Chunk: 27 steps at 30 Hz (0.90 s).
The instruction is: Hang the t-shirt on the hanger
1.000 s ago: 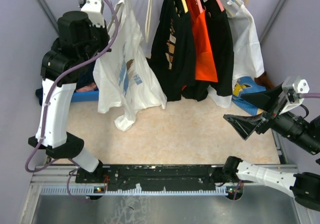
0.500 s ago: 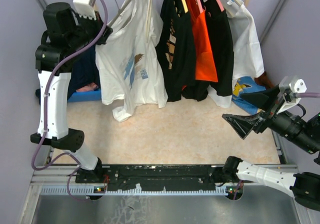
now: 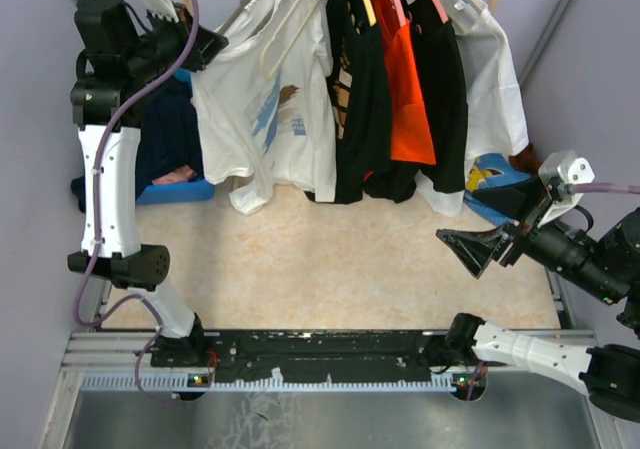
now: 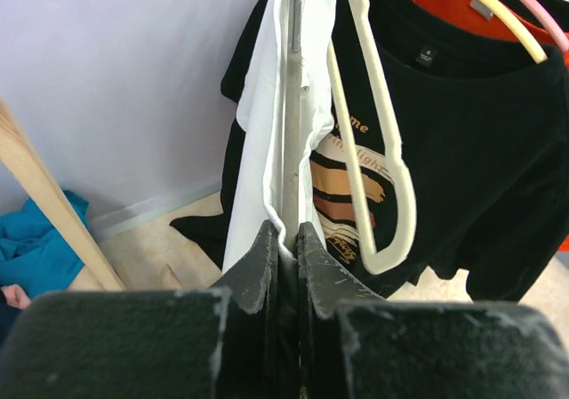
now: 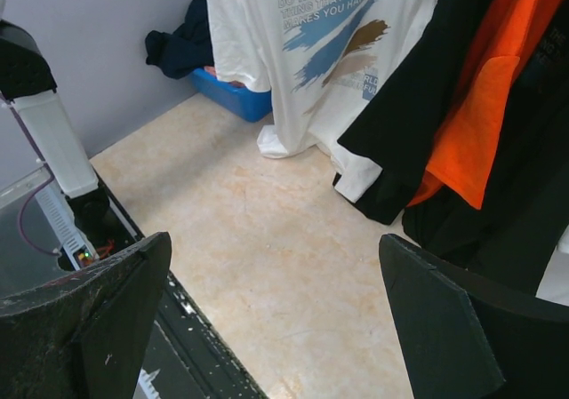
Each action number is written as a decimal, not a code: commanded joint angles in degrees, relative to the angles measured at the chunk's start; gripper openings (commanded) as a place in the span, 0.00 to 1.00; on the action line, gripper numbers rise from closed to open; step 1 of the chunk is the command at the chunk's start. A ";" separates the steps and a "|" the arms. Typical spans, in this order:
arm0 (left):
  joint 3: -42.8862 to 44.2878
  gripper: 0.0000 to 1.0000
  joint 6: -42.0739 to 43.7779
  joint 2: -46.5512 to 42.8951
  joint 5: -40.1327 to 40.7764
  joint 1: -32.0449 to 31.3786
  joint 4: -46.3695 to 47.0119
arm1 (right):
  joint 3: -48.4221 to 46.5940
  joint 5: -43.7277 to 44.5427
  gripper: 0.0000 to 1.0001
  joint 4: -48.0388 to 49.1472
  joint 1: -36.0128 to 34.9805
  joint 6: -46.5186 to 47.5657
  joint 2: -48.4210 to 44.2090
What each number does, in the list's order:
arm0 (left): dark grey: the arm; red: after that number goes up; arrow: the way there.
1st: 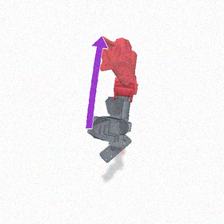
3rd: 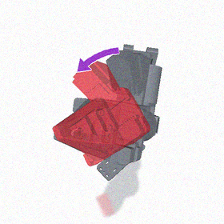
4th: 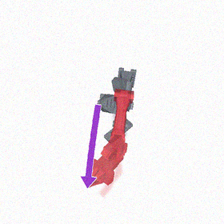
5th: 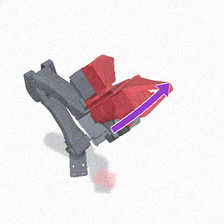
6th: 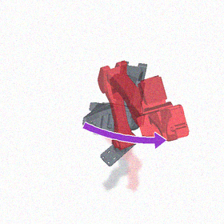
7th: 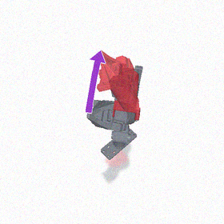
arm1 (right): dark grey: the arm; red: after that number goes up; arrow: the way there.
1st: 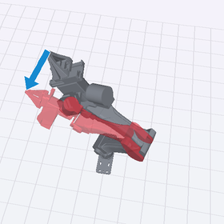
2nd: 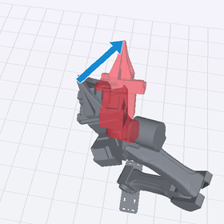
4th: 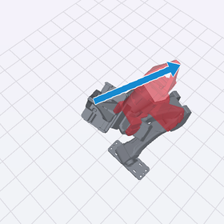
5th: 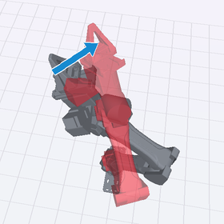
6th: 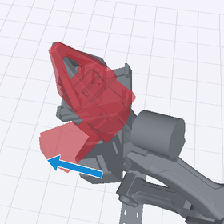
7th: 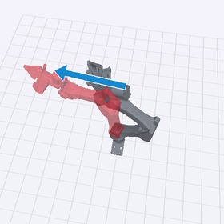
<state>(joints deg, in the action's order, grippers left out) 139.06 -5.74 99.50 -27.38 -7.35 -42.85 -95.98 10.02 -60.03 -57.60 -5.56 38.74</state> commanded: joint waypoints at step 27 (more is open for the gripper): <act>5.27 0.00 -7.31 7.72 -11.65 7.52 14.42 | 1.96 -1.26 0.99 3.30 -0.41 0.76 2.39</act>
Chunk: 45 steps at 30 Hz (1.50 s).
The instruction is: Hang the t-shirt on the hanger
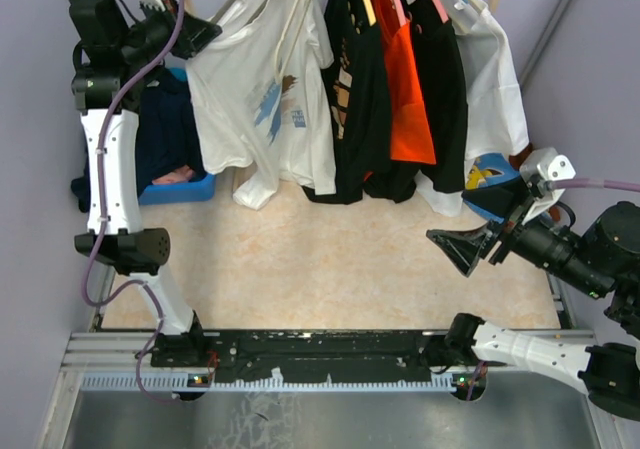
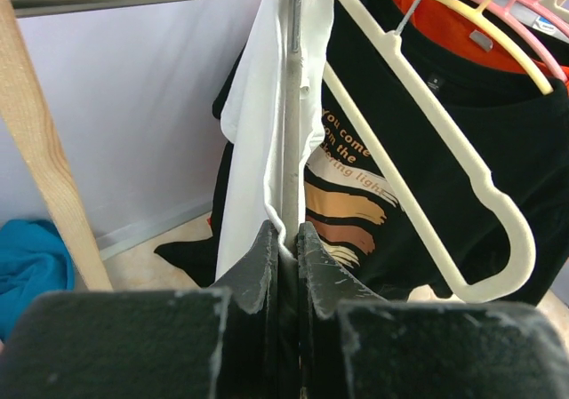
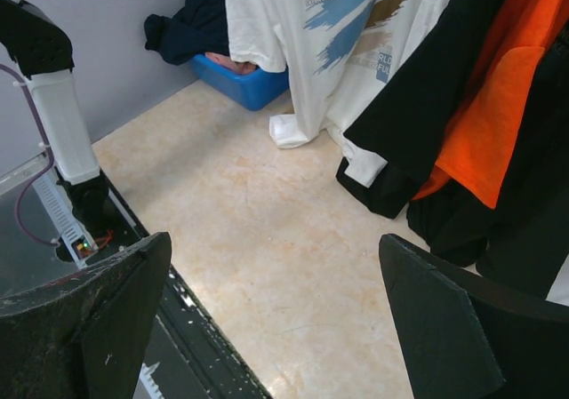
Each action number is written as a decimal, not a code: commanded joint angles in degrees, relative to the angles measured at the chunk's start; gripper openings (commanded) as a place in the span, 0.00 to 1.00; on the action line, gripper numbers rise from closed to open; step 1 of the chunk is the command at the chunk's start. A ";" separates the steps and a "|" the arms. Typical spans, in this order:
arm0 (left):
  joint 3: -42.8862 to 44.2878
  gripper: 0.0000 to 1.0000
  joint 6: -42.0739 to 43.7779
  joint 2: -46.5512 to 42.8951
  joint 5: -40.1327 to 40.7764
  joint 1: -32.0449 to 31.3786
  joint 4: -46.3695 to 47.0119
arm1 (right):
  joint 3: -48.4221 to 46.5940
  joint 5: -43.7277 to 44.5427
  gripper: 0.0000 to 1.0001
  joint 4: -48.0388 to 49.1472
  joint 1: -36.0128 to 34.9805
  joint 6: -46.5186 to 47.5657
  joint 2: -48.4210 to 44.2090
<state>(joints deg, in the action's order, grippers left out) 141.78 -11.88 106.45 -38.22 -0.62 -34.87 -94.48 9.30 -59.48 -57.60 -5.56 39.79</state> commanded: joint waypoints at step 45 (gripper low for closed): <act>-7.41 0.17 4.60 -12.31 16.88 0.60 -0.44 | 5.29 -3.94 0.99 6.38 -0.40 -0.02 2.49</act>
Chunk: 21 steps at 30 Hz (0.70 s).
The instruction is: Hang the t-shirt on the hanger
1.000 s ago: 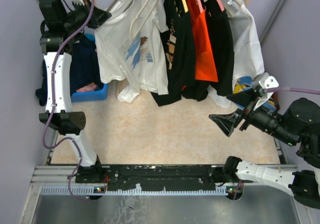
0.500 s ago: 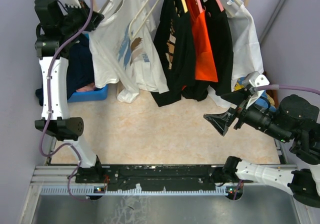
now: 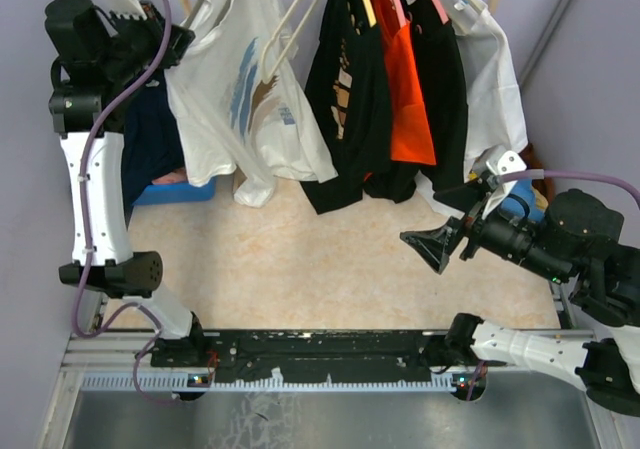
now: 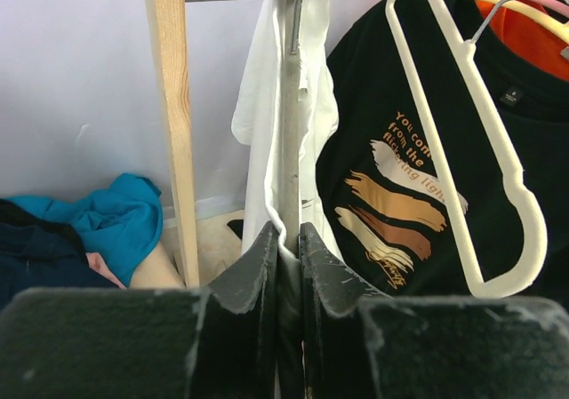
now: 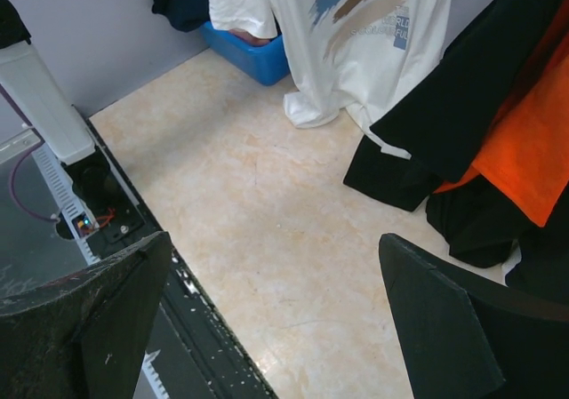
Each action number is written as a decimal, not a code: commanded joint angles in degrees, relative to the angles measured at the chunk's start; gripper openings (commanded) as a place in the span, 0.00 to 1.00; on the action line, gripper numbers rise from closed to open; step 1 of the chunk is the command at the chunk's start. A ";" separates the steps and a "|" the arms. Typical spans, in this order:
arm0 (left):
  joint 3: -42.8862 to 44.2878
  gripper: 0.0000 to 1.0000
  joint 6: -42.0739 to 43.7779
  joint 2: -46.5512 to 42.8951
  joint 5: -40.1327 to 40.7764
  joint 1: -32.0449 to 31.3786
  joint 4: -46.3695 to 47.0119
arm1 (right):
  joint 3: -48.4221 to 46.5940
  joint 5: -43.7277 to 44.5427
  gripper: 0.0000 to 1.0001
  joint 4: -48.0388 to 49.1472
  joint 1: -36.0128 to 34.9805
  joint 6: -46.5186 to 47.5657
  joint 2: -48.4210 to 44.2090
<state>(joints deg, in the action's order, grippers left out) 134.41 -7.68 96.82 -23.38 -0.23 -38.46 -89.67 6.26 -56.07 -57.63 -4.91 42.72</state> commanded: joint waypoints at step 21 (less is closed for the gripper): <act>-8.23 0.15 2.21 -3.49 4.17 -1.65 1.81 | 4.12 -1.87 0.99 4.63 -0.38 -1.97 -2.03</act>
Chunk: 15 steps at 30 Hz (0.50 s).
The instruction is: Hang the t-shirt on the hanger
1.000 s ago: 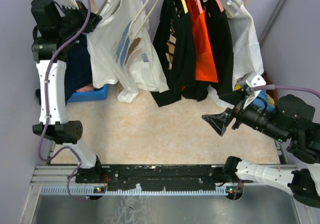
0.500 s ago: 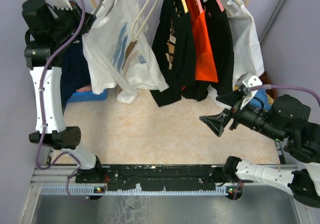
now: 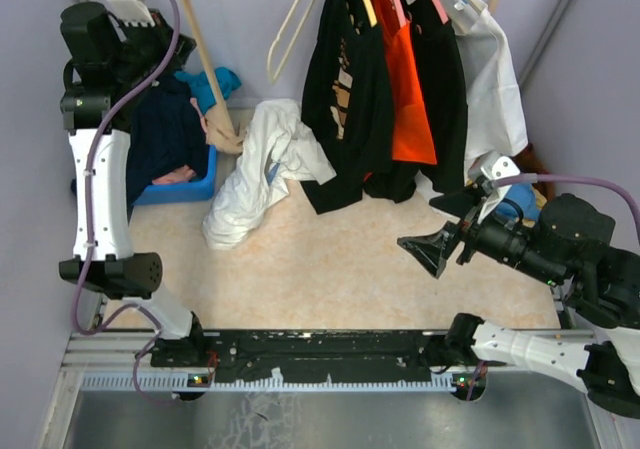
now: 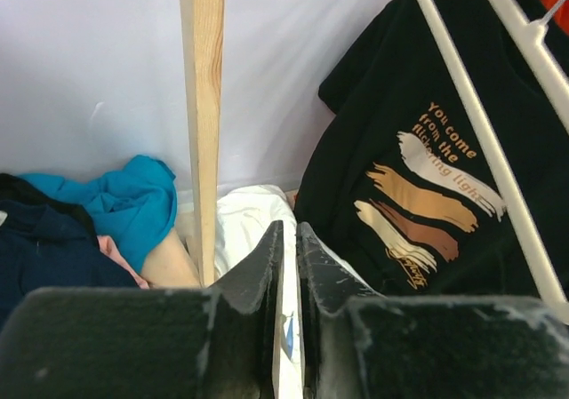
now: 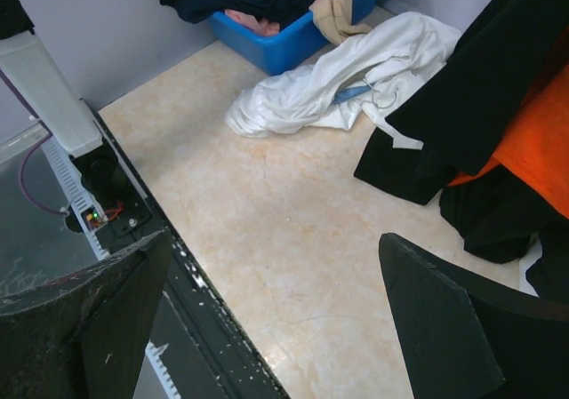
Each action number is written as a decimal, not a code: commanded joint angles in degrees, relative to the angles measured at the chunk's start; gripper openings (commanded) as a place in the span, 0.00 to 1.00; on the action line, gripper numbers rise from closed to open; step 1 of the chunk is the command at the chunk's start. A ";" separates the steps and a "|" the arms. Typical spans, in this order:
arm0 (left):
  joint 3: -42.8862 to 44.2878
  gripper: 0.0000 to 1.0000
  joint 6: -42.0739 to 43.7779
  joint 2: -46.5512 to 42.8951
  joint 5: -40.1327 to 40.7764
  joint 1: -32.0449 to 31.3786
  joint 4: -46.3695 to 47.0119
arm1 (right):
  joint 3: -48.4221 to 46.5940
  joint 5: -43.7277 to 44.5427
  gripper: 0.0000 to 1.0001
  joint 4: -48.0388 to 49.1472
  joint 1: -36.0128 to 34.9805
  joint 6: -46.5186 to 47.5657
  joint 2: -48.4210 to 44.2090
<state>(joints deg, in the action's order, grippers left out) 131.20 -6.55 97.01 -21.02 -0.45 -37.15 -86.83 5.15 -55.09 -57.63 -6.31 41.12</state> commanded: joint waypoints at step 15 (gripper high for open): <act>-48.05 0.27 -2.77 -29.26 29.21 -22.99 3.65 | 13.26 -1.38 0.99 11.19 -0.38 -8.77 -0.98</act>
<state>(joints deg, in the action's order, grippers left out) 89.06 -6.28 71.61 0.67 -21.28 -35.22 -76.84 4.40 -49.63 -57.65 -10.74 40.82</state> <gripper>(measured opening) 0.260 0.992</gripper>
